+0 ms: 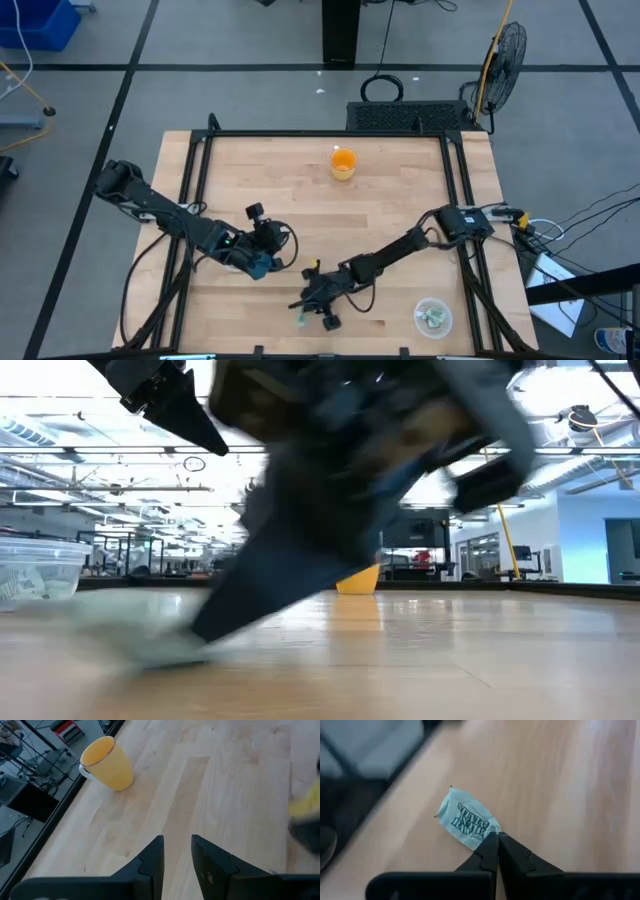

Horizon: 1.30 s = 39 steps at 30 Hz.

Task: Pick and place Stevia / Truvia into bins
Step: Put the light green stevia packet into the right transparent container

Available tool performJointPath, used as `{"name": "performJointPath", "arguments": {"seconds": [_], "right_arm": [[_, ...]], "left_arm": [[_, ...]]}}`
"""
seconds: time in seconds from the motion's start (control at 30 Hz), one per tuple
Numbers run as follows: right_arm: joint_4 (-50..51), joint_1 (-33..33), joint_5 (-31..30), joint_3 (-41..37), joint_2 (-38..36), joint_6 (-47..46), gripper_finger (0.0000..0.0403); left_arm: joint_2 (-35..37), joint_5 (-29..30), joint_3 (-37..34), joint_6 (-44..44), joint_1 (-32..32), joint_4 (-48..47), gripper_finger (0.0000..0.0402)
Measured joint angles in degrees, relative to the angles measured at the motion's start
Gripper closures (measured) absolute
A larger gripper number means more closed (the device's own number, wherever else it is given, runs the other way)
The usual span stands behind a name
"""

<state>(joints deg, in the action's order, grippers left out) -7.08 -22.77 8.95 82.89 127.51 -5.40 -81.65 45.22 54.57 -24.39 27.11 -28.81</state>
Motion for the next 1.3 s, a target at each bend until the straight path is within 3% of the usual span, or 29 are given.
{"name": "performJointPath", "arguments": {"seconds": [0.17, 0.3, 0.47, 0.6, 0.73, 0.87, 1.1, 1.3], "right_arm": [[20.4, -1.7, -7.6, -0.1, -11.4, 0.3, 0.0402], [36.9, -4.9, -13.7, 0.0, -19.9, -9.4, 0.0402], [58.7, -12.4, -12.0, 0.0, -29.3, -30.8, 0.0402], [72.1, -19.9, -1.6, 0.0, -33.9, -54.2, 0.0403], [74.6, -28.3, 1.7, 0.0, -37.6, -71.3, 0.0403], [70.1, -34.0, -7.3, -2.8, -38.3, -79.3, 0.0403], [57.7, -34.4, -7.4, -16.1, -38.1, -78.0, 0.0403], [54.4, -34.2, -5.7, -22.0, -38.1, -79.4, 0.0403]], "left_arm": [[0.0, -0.2, 0.0, 0.2, 0.0, 0.0, 0.0298], [0.0, -0.2, 0.0, 0.6, 0.0, -0.1, 0.0298], [0.0, -0.2, 0.0, 0.6, 0.0, -0.1, 0.0298], [0.0, -0.2, 0.0, 0.1, 0.0, -0.1, 0.0298], [0.0, -0.2, 0.0, 0.2, 0.0, 1.5, 0.0298], [0.0, -0.3, 0.0, 0.5, 0.0, 3.5, 0.0298], [0.0, -0.1, 0.0, 3.3, -1.1, 6.8, 0.0298], [0.0, -1.8, 0.0, 7.9, -4.0, 12.8, 0.0298]]}}
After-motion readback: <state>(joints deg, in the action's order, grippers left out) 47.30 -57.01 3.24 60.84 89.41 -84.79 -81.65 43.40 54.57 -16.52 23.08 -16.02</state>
